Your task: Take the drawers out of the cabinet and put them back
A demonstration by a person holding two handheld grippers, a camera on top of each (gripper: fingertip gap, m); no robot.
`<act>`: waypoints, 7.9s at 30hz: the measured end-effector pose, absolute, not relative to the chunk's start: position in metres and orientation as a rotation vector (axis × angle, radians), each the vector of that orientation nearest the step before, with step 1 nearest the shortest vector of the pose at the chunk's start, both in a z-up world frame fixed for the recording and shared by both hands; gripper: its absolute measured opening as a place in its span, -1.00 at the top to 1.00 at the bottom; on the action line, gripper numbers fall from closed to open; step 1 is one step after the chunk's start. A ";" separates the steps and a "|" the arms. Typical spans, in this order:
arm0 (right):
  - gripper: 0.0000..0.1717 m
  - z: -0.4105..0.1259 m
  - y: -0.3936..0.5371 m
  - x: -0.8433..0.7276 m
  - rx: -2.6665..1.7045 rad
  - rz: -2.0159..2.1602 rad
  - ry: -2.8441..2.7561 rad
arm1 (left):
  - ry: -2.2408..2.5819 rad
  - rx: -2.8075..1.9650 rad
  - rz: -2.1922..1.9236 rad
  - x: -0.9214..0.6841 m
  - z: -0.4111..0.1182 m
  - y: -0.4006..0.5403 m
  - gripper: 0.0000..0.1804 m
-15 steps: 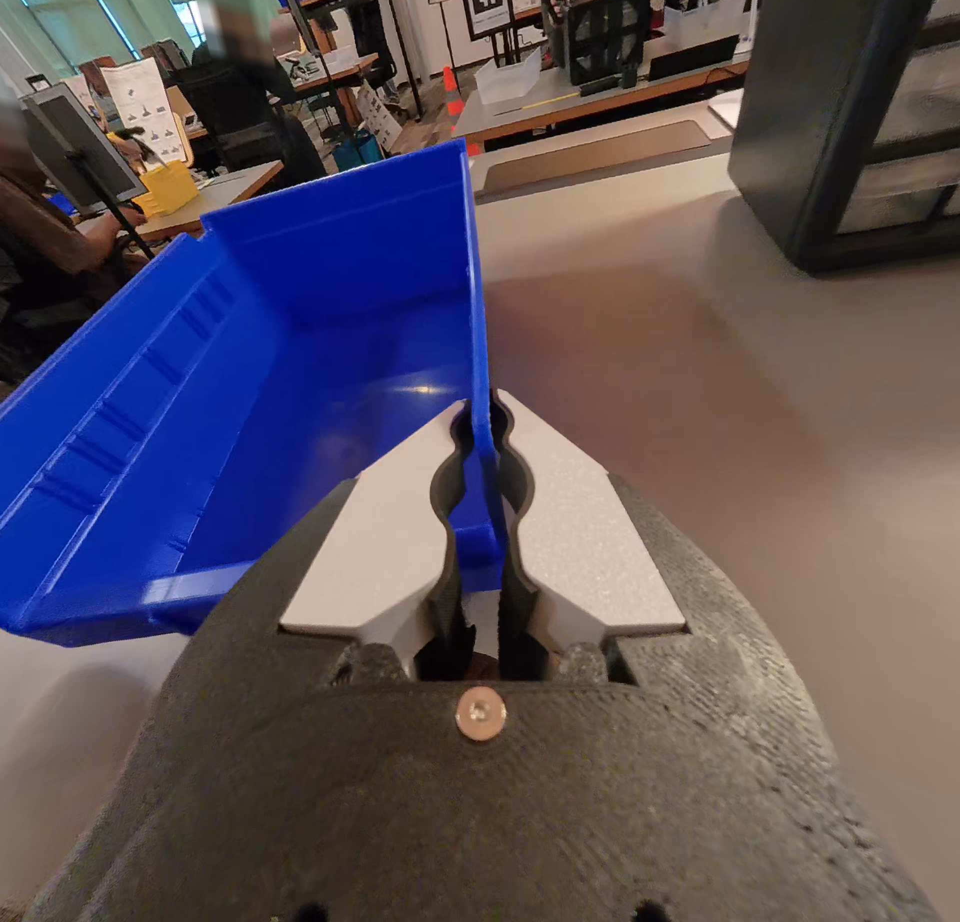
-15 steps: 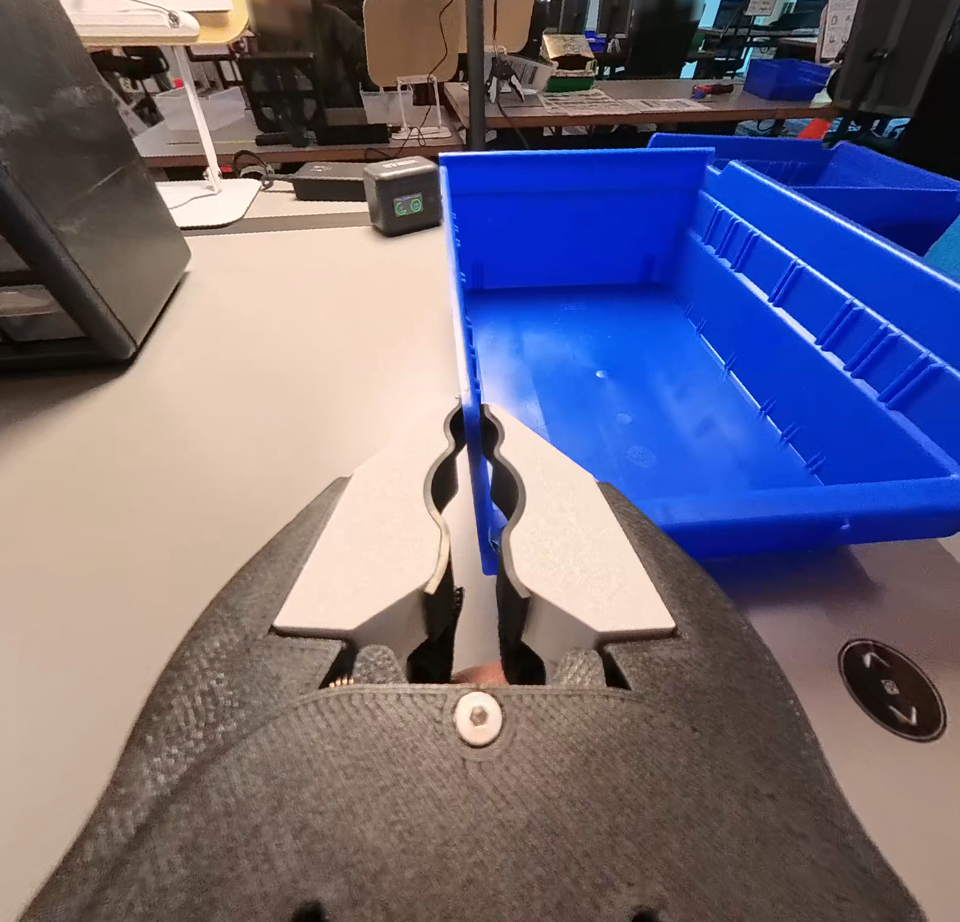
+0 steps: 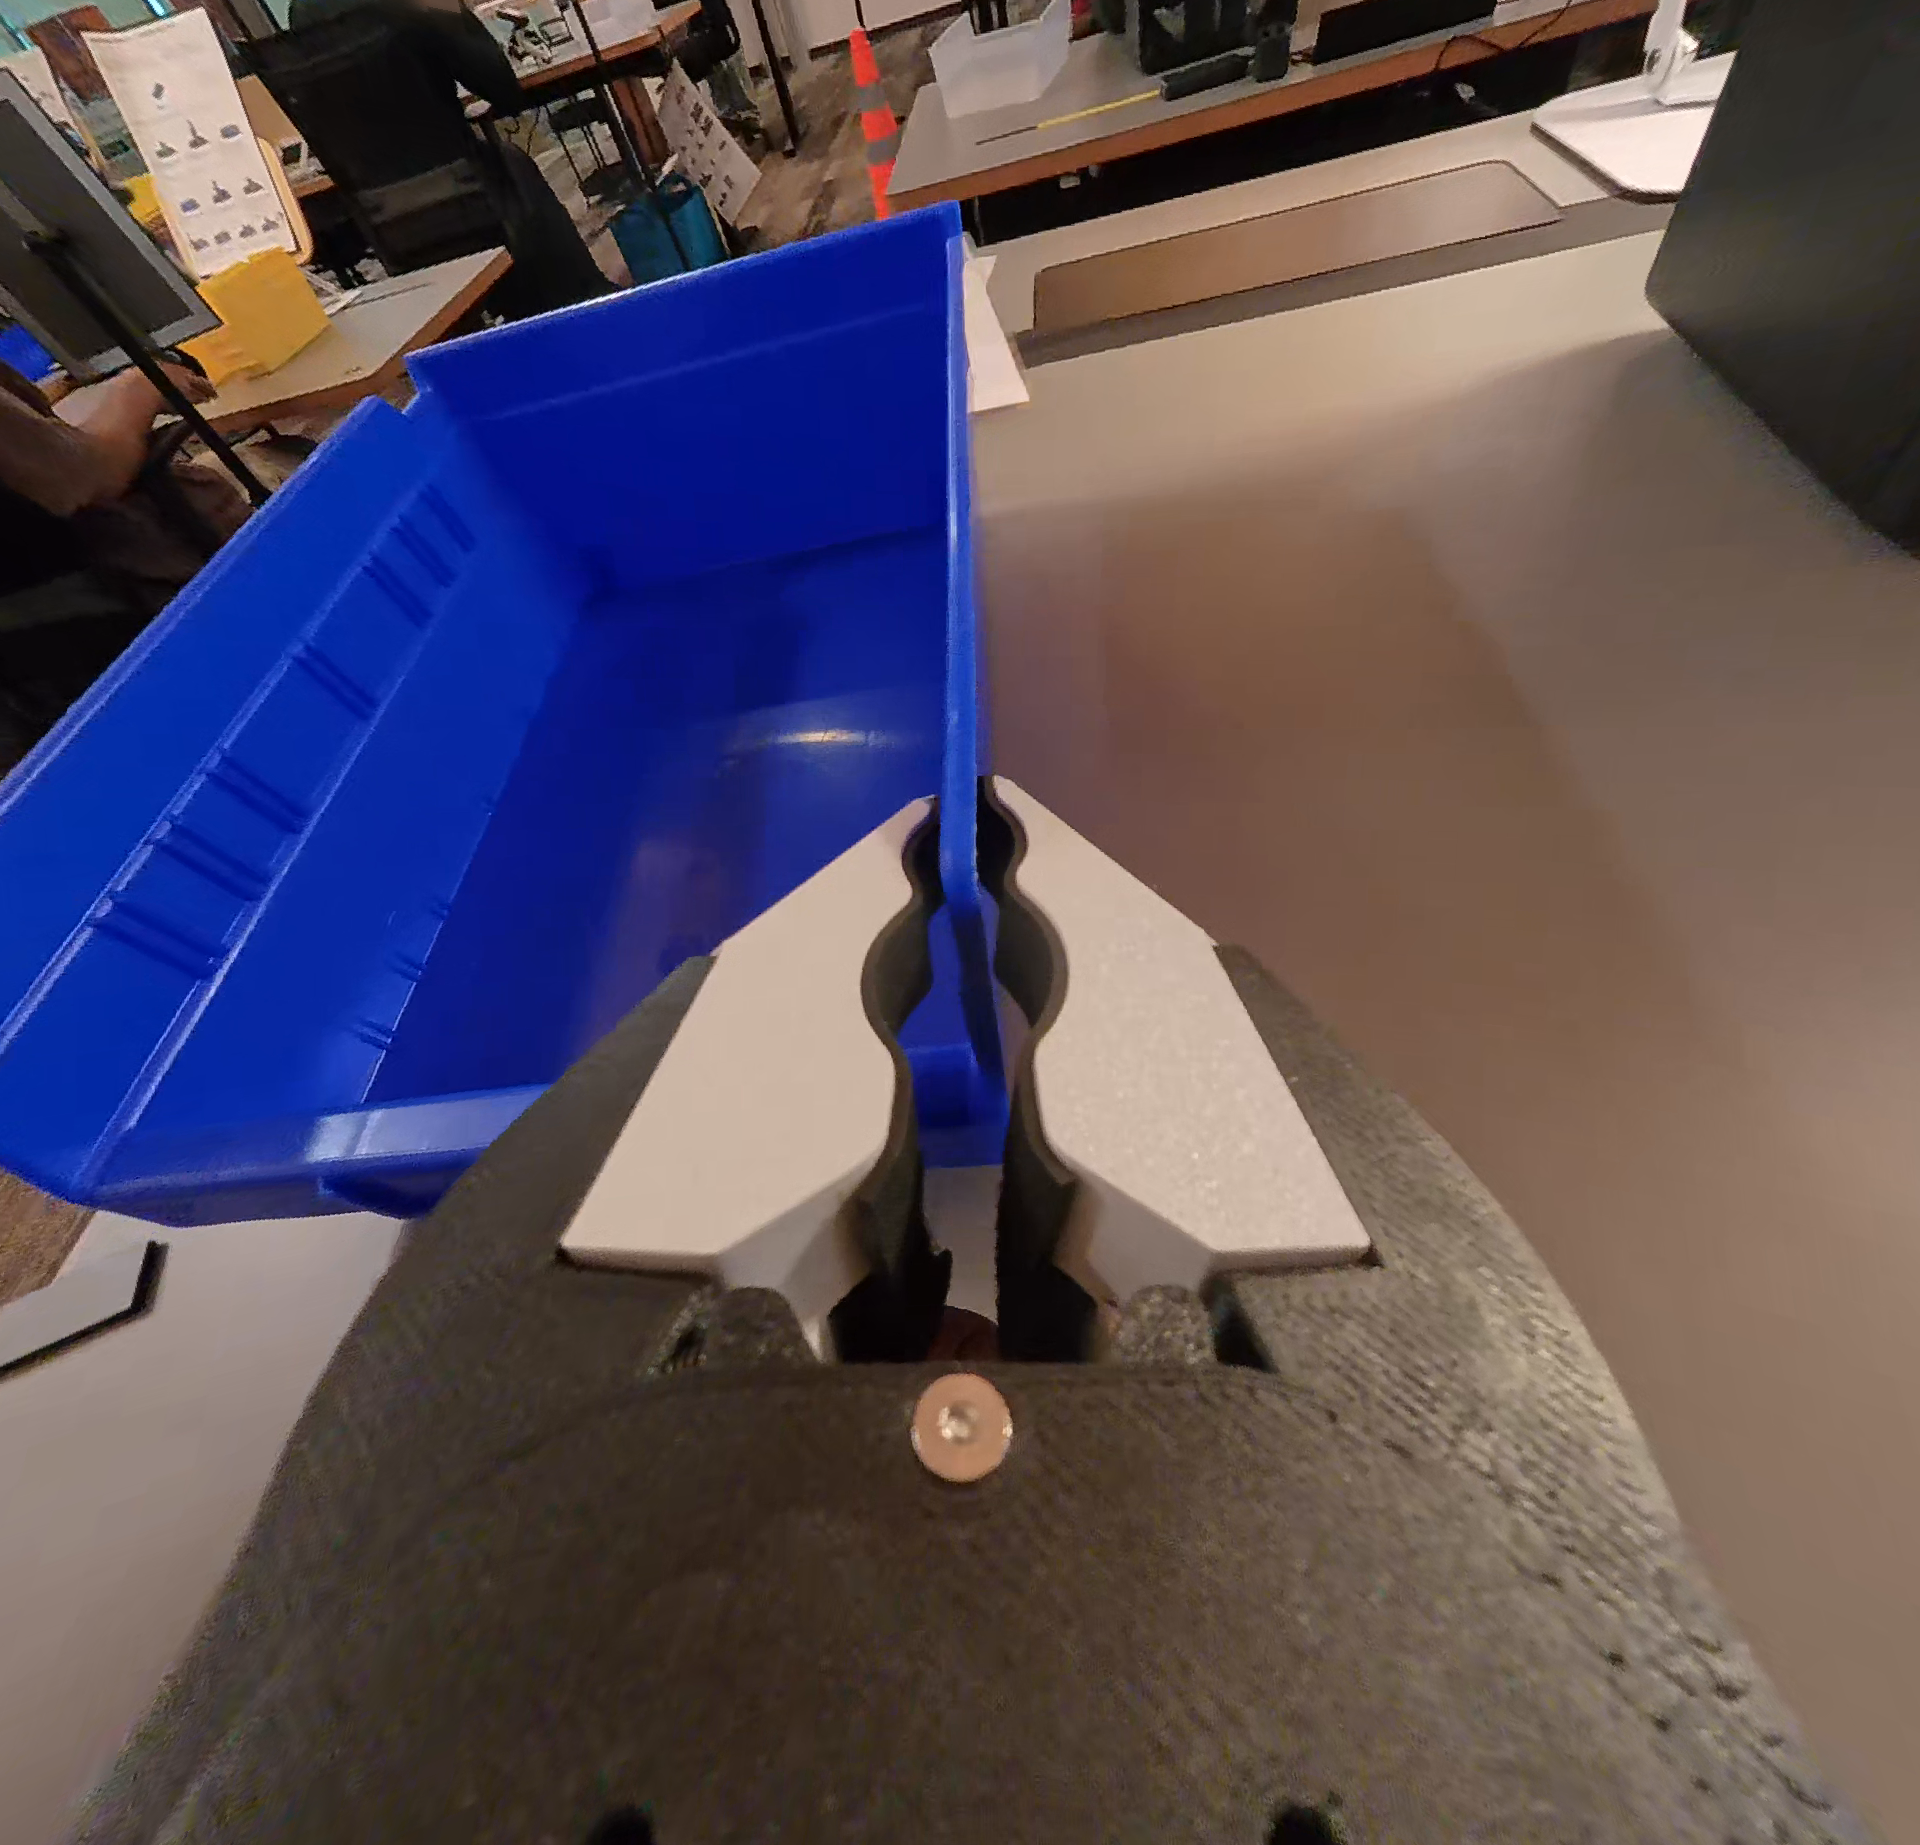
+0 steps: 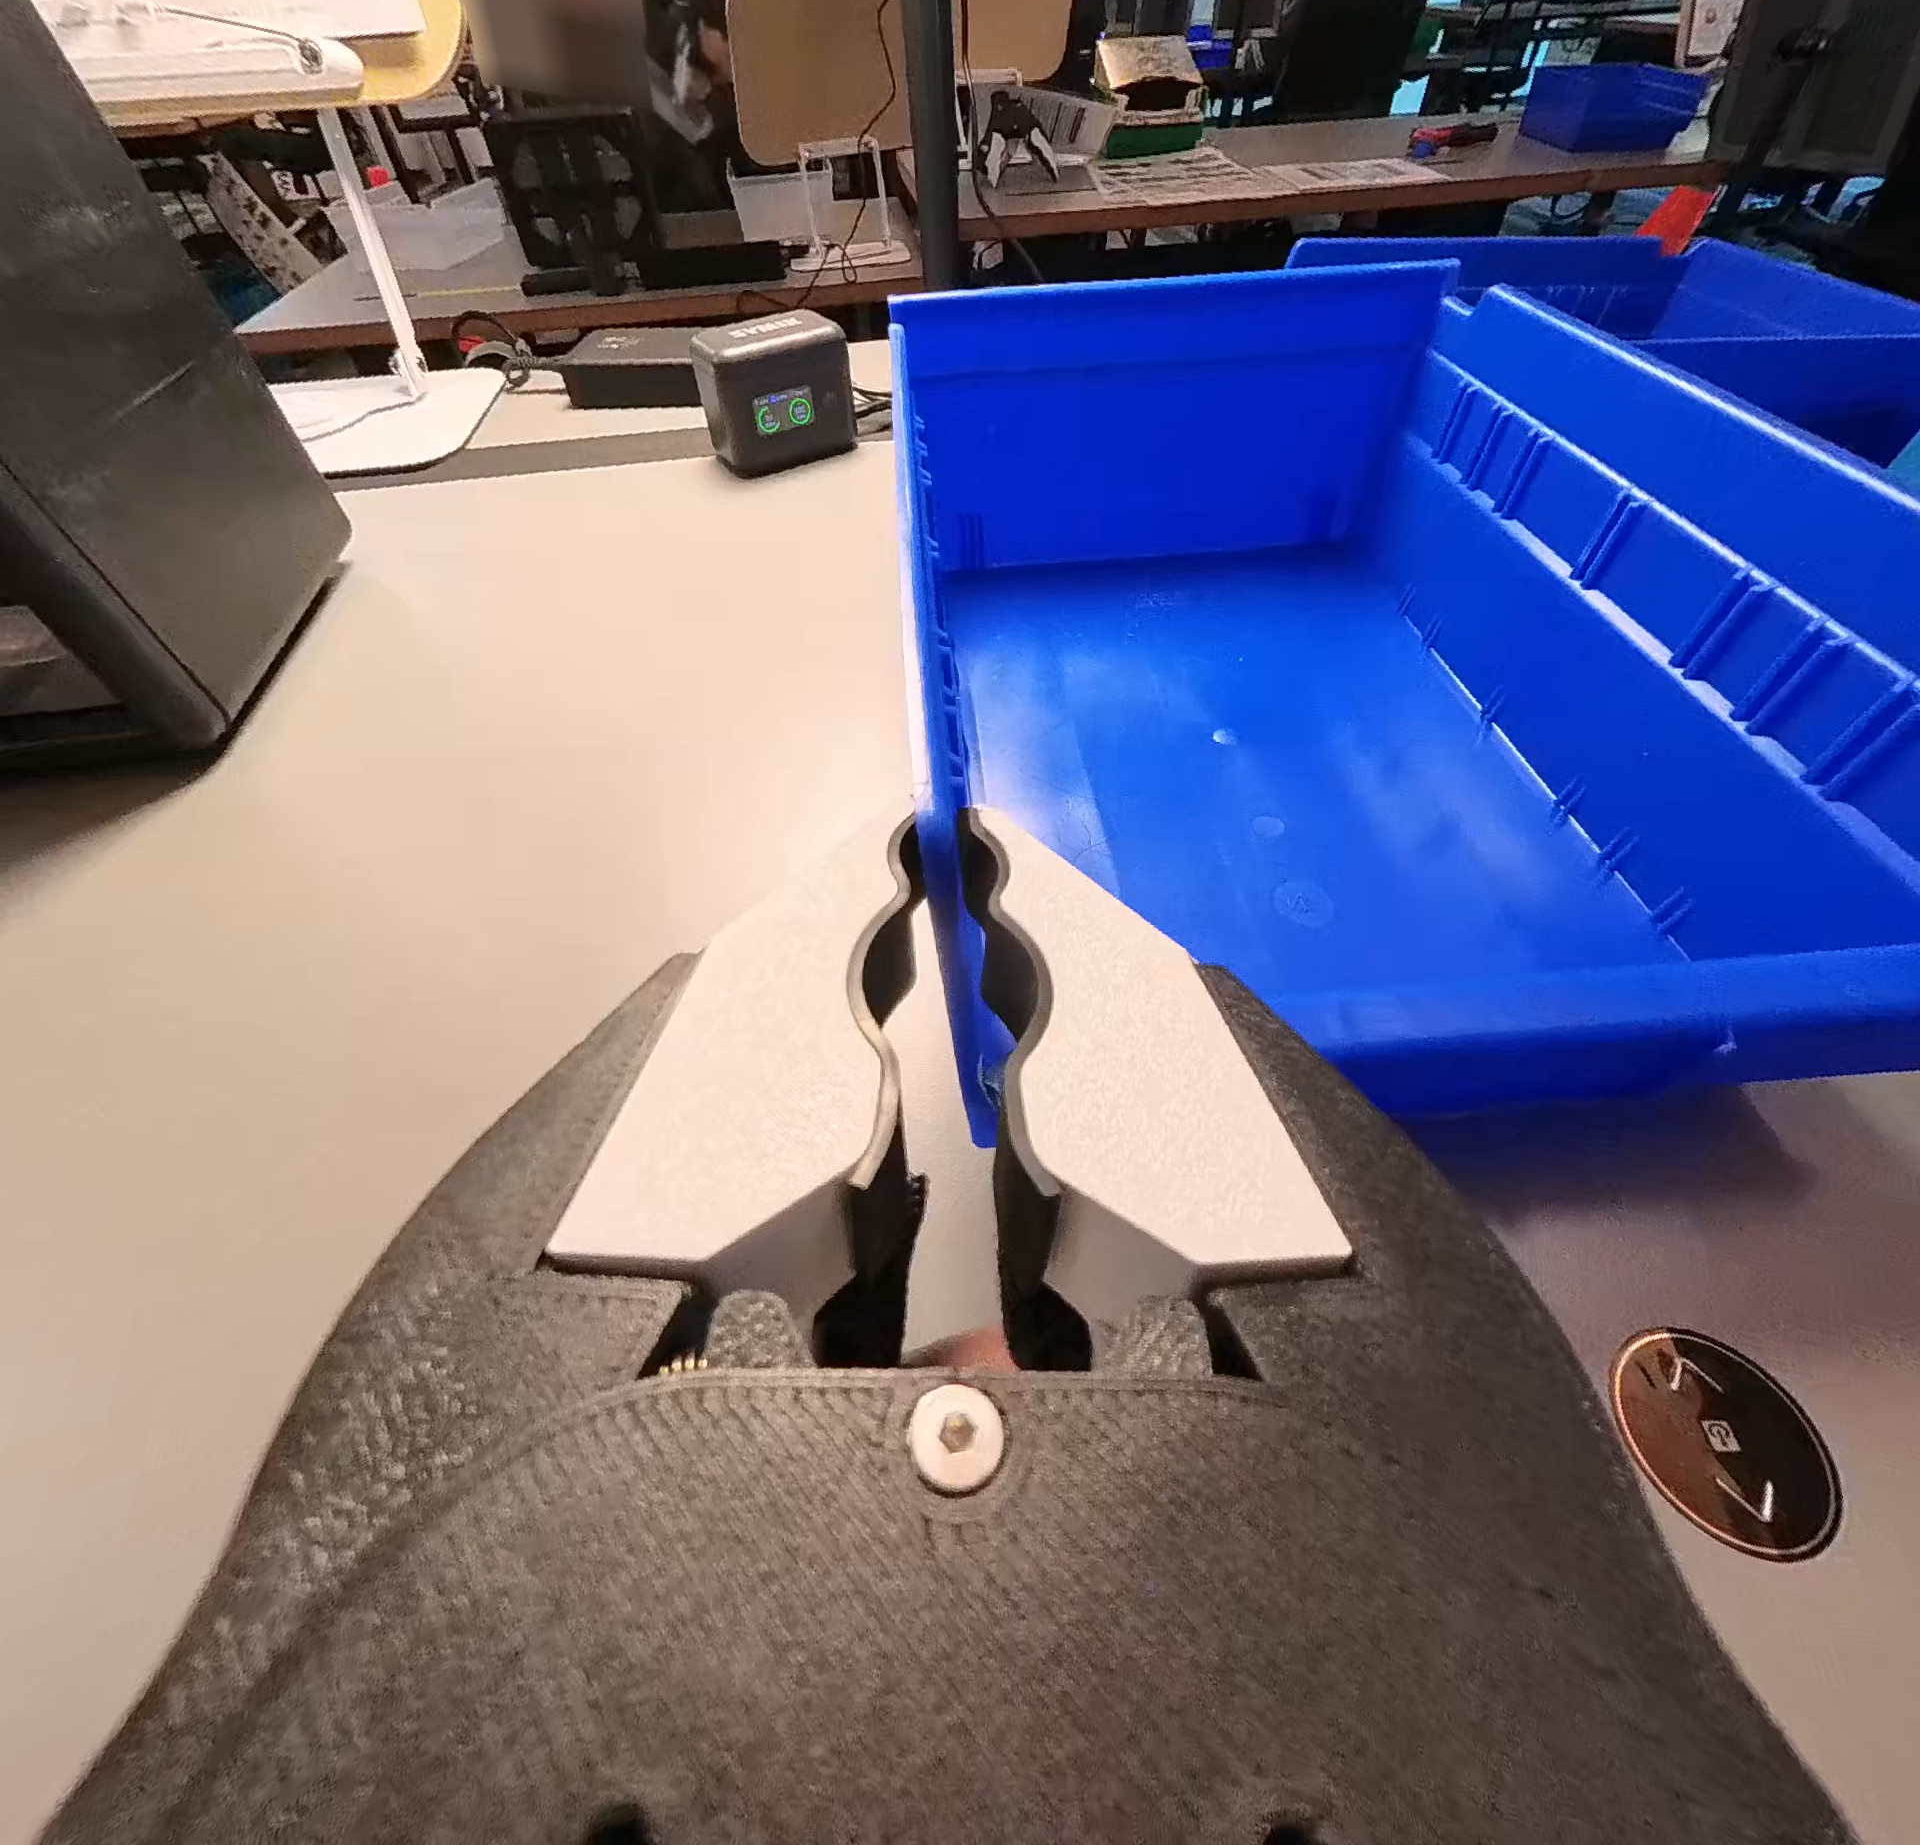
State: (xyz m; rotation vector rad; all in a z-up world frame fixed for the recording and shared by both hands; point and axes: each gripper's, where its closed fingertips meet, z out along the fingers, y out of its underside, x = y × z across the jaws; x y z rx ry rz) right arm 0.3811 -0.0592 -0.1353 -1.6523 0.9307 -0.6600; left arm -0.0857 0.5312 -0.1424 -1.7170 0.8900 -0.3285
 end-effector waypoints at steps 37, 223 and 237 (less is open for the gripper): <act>0.58 -0.076 0.246 0.288 -1.502 0.242 0.419 | 1.132 -1.230 -1.270 0.115 -0.079 0.405 0.08; 0.49 -0.027 0.073 0.432 -1.795 -0.171 0.619 | 1.761 -1.190 -1.140 0.200 -0.001 0.411 0.28; 0.51 -0.101 0.290 0.259 -1.680 0.369 0.502 | 1.787 -1.172 -1.056 0.199 -0.004 0.409 0.25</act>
